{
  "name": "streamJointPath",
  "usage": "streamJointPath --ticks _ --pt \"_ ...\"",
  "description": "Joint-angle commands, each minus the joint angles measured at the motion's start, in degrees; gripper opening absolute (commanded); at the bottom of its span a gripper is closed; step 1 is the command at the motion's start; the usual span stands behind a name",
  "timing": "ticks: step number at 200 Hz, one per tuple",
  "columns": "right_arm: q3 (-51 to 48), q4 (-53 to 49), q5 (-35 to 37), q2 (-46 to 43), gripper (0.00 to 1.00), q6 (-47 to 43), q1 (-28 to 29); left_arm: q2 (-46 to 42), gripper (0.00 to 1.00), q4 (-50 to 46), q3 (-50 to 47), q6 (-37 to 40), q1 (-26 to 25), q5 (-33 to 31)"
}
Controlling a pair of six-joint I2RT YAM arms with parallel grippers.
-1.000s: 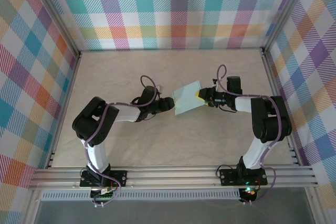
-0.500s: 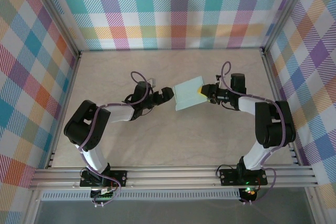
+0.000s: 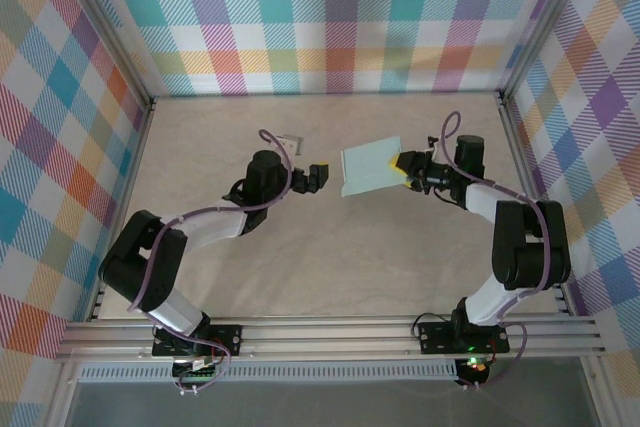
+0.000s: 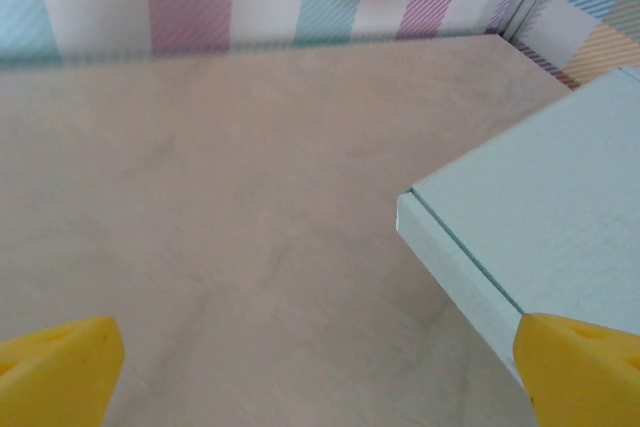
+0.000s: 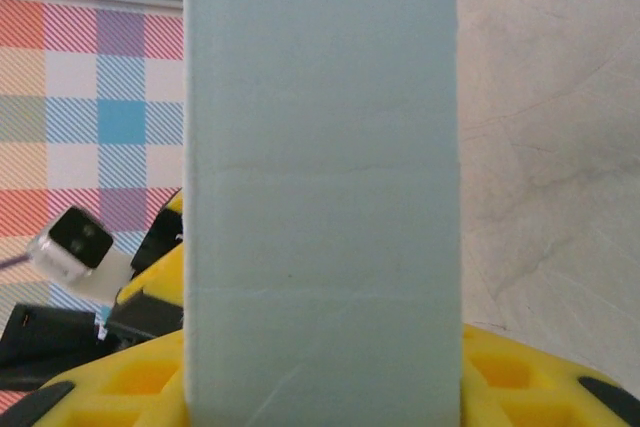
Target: Fold the paper box
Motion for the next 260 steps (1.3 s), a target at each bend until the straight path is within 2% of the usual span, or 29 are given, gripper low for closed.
streamJointPath --ticks 1,13,34,50,88,112,119,163,260 --pt "1.7 -0.5 -2.7 -2.5 0.35 2.4 -1.4 -0.9 1.00 11.9 -4.1 23.9 -4.7 -9.2" --pt "1.7 -0.5 -3.1 -3.0 0.35 2.9 -1.8 0.3 1.00 17.4 -5.6 29.2 -6.1 -9.8" --pt "1.6 -0.6 -3.8 -3.7 0.36 3.4 -2.3 1.9 1.00 19.3 -5.4 38.8 -8.5 -10.0" --pt "1.5 -0.6 -4.2 -4.2 0.36 3.9 -3.1 3.9 1.00 24.4 -5.9 47.2 -10.8 -11.8" --pt "1.6 0.3 -5.2 -4.4 0.36 5.5 -4.1 11.0 1.00 35.4 -5.5 62.5 -15.3 -20.1" --pt "1.7 1.3 -6.0 -4.4 0.36 6.6 -4.3 19.0 1.00 48.5 -3.4 74.3 -18.0 -25.3" --pt "1.6 1.3 -6.1 -4.5 0.36 6.6 -4.4 20.9 1.00 49.2 -2.1 77.2 -18.6 -26.1" --pt "1.6 1.6 -6.6 -5.1 0.36 7.2 -4.5 22.5 0.99 49.2 1.5 74.8 -19.5 -26.6" --pt "3.1 2.8 -8.2 -4.9 0.36 10.3 -4.7 27.8 0.84 49.0 5.6 76.2 -19.5 -24.5"
